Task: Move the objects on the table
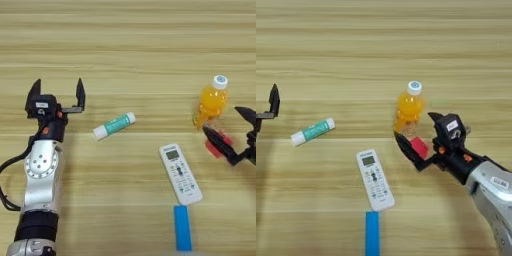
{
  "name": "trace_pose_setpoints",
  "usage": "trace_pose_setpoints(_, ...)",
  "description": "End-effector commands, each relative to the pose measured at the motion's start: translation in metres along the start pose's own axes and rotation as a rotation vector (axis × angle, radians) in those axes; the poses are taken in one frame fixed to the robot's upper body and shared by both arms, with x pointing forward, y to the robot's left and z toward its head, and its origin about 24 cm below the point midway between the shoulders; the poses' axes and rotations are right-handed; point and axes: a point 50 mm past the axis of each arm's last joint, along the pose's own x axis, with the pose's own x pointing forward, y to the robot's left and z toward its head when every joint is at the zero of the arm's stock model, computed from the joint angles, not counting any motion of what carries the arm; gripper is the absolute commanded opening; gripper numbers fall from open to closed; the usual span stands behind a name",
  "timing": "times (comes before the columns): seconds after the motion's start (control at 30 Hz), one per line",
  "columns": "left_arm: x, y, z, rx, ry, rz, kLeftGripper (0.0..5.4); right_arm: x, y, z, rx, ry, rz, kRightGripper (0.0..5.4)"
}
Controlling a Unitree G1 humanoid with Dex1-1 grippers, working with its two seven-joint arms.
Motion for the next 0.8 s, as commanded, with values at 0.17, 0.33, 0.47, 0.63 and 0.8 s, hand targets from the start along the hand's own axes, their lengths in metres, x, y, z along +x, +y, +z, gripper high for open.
trace_pose_setpoints(0.17,0.002,-0.001,0.001,0.01,-0.009,-0.004,5.4,0.005,-0.008,-0.035,-0.007,0.109,-0.008,5.38)
trace_pose_setpoints(0.33,0.002,-0.002,0.0,0.009,-0.008,-0.007,5.4,0.014,-0.008,-0.048,0.014,0.129,-0.009,5.38)
trace_pose_setpoints(0.47,0.002,-0.003,0.0,0.008,-0.007,-0.009,5.4,0.02,-0.01,-0.054,0.027,0.133,-0.016,5.15)
trace_pose_setpoints(0.63,0.001,-0.005,-0.001,0.011,-0.005,-0.018,5.4,0.032,-0.017,-0.06,0.038,0.127,-0.06,4.72)
trace_pose_setpoints(0.8,0.001,-0.006,-0.001,0.01,-0.005,-0.02,5.4,0.041,-0.019,-0.061,0.023,0.108,-0.079,4.15)
